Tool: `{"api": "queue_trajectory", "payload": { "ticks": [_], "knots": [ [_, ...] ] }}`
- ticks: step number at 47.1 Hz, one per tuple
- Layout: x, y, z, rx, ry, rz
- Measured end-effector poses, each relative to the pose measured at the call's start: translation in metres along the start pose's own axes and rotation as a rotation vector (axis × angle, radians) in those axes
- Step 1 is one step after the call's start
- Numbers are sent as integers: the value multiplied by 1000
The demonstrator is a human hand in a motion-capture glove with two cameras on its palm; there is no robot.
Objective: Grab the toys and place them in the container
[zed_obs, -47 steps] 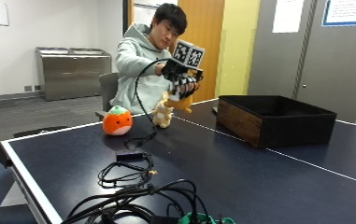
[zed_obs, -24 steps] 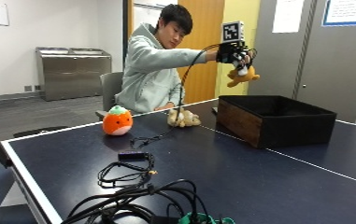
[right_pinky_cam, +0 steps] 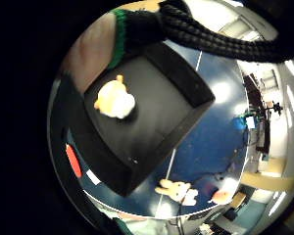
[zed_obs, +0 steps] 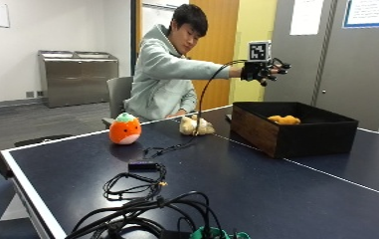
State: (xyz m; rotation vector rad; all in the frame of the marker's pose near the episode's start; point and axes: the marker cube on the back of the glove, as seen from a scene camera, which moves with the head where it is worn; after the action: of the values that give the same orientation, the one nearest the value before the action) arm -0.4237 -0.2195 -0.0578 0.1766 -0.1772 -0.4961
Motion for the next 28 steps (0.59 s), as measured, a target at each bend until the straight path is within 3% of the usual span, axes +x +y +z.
{"api": "queue_trajectory", "payload": {
  "ticks": [3,7,8,11,16,21,25,28],
  "knots": [
    [-3,8,-14,14,-70,75],
    [5,37,-26,43,52,-177],
    [3,44,-29,53,72,-182],
    [-17,63,-38,78,109,-23],
    [2,97,-63,87,157,28],
    [21,151,-90,51,133,-201],
    [65,175,-105,76,263,45],
    [92,201,-110,70,289,99]
  ]
}}
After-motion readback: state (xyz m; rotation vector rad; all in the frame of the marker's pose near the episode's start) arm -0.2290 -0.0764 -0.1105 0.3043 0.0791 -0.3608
